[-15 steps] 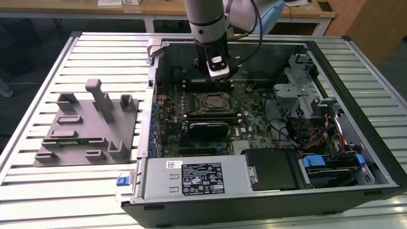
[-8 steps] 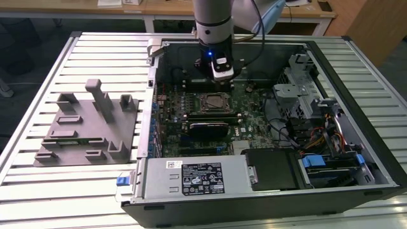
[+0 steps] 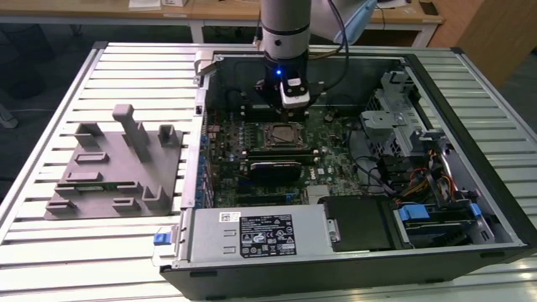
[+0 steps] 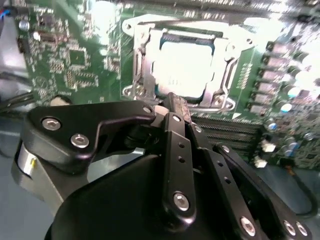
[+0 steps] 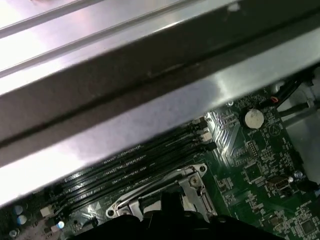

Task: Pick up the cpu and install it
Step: 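Install the first cpu locking lever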

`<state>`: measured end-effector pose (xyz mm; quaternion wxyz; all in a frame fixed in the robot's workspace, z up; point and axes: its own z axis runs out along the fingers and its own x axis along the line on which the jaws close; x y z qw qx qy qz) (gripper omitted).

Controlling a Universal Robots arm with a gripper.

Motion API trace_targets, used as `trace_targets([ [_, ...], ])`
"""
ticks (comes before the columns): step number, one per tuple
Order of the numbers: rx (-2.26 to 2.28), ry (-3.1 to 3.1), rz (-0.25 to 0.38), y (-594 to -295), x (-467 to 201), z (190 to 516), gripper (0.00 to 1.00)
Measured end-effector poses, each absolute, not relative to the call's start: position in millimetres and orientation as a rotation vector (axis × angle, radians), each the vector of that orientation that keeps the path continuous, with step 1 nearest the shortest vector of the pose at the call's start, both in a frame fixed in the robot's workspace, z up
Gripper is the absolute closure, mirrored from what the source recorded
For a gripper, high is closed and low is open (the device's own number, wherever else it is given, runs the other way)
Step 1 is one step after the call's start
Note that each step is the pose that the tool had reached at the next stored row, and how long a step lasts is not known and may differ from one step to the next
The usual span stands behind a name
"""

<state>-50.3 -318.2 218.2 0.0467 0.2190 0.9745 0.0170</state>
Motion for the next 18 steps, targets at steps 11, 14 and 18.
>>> trace_targets([
  [11, 0.669, 2.996, -0.055, -331.0, -49.6, 217.2, 0.89],
  [14, 0.669, 2.996, -0.055, -331.1, -49.6, 217.3, 0.89],
  [18, 0.669, 2.996, -0.057, -331.1, -49.6, 218.9, 0.89],
])
